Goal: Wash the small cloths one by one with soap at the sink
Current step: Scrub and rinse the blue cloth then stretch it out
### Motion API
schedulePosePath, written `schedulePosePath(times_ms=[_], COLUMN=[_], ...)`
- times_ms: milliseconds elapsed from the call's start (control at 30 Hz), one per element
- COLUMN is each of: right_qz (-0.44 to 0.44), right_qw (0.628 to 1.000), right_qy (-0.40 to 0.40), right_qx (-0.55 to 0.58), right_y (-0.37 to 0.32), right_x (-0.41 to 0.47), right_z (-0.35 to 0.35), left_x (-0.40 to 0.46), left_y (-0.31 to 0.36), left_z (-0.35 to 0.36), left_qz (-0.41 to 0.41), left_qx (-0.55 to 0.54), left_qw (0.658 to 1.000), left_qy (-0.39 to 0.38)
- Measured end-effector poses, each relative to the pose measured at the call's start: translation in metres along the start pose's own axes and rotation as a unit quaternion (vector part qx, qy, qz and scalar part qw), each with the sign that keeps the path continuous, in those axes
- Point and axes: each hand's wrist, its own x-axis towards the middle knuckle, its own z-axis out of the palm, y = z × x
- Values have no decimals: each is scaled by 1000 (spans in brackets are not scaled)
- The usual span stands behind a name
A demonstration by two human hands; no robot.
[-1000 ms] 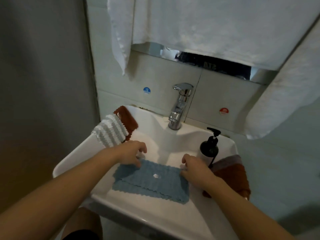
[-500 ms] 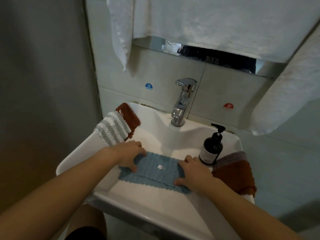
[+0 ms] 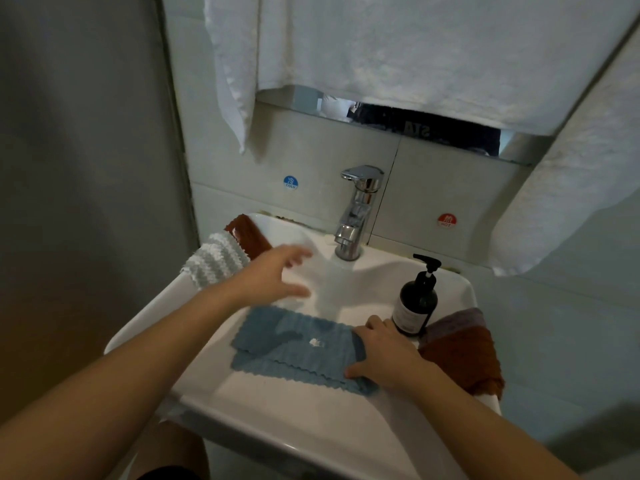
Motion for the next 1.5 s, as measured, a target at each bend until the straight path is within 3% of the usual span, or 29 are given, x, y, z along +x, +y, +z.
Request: schedulePosePath(times_ms=[100, 267, 967, 1133, 1233, 1333, 1500], right_qz=[3, 9, 23, 20, 18, 16, 13], right_qw=[1000, 1000, 1000, 1000, 999, 999, 999], right_qy=[-1, 12, 6, 13, 13, 12, -5], right_qx=[-4, -14, -10, -18, -23, -27, -37], right_y=[1, -1, -3, -4, -4, -6, -12], right_x=[1, 0, 3, 2, 3, 1, -4], right_z=[0, 2, 1, 1, 2, 2, 3], left_x=[15, 38, 54, 38, 20, 3, -5], left_y=[44, 83, 98, 69, 20, -23, -37], left_z=[-24, -41, -49, -38, -16, 12, 33], left_qz=[47, 67, 70, 47, -27, -95, -64], left_qx=[-112, -133, -190, -187, -44, 154, 299], left_qw=[990, 985, 976, 975, 999, 966, 924], left_qy=[75, 83, 85, 109, -1, -182, -230])
